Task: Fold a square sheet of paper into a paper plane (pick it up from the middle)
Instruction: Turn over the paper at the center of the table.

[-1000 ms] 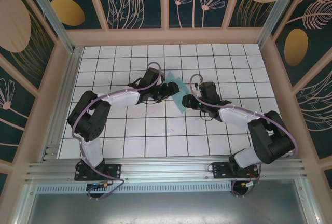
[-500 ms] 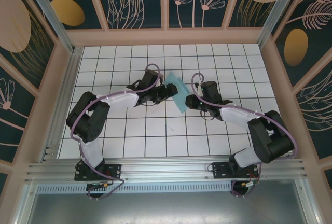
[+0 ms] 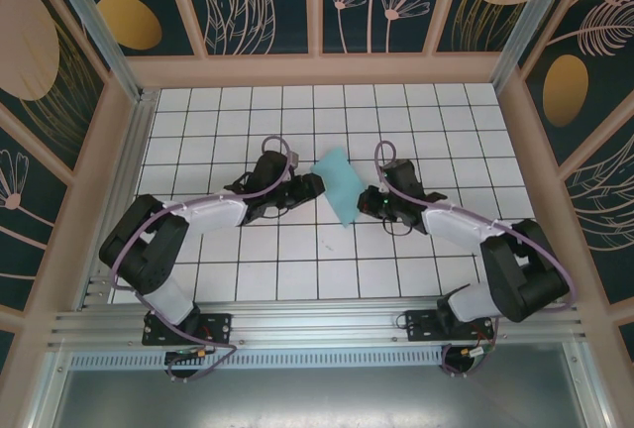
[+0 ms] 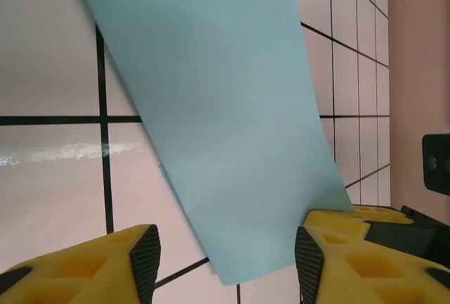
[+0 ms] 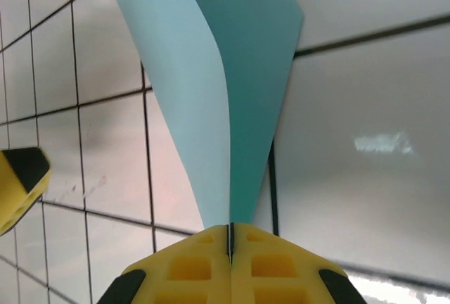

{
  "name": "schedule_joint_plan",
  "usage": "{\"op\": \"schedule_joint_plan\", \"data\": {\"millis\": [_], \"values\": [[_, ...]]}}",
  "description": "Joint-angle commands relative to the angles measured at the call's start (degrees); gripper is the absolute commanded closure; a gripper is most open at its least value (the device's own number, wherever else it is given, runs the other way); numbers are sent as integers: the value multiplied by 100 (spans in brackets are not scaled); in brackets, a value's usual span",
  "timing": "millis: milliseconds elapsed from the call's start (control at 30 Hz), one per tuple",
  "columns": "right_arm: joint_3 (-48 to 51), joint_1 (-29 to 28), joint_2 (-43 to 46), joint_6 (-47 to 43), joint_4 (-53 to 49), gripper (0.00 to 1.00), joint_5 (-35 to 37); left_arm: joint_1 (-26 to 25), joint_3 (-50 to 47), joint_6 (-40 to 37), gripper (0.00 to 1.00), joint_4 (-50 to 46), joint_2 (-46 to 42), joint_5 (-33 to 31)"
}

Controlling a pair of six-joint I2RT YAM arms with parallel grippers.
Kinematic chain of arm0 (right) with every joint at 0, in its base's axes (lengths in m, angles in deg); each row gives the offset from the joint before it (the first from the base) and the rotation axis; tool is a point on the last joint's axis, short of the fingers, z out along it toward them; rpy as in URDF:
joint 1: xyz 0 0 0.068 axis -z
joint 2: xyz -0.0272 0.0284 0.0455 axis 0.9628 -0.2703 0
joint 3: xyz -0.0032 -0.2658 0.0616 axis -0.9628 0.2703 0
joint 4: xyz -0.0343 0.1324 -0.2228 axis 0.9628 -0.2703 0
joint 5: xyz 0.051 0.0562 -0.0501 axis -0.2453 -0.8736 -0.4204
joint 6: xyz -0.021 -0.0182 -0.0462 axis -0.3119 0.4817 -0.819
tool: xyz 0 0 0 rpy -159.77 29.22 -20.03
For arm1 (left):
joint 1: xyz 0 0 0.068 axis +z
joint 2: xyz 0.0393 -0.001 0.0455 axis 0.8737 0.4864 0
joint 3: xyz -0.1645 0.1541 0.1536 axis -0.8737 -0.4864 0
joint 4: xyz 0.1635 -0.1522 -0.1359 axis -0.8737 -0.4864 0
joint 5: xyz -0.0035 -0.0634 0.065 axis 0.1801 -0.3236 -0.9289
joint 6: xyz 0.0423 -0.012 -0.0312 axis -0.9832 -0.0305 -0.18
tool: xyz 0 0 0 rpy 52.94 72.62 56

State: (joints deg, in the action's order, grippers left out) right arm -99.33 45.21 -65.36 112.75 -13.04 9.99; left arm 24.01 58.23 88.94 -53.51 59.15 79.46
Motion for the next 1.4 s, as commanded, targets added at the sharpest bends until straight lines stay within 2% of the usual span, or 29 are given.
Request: {"op": "schedule_joint_plan", "data": {"millis": [0, 200, 333, 800, 1067, 1367], "values": [[174, -310, 408, 888, -794, 100, 212, -240, -240, 199, 51, 828, -18, 90], [212, -712, 411, 1354, -1230, 100, 648, -400, -291, 253, 70, 1130, 315, 217], [95, -745, 211, 1308, -1218, 100, 751, -407, -187, 211, 75, 628, 640, 8], [-288, -705, -50, 794, -952, 99, 335, -403, 261, -122, 78, -216, 978, -483], [-409, -435, -102, 432, -809, 77, -47, -407, 435, -278, 79, -592, 1204, -448], [-570, -258, -161, 88, -1101, 81, -283, -406, 510, -336, 80, -706, 1257, -479]]}}
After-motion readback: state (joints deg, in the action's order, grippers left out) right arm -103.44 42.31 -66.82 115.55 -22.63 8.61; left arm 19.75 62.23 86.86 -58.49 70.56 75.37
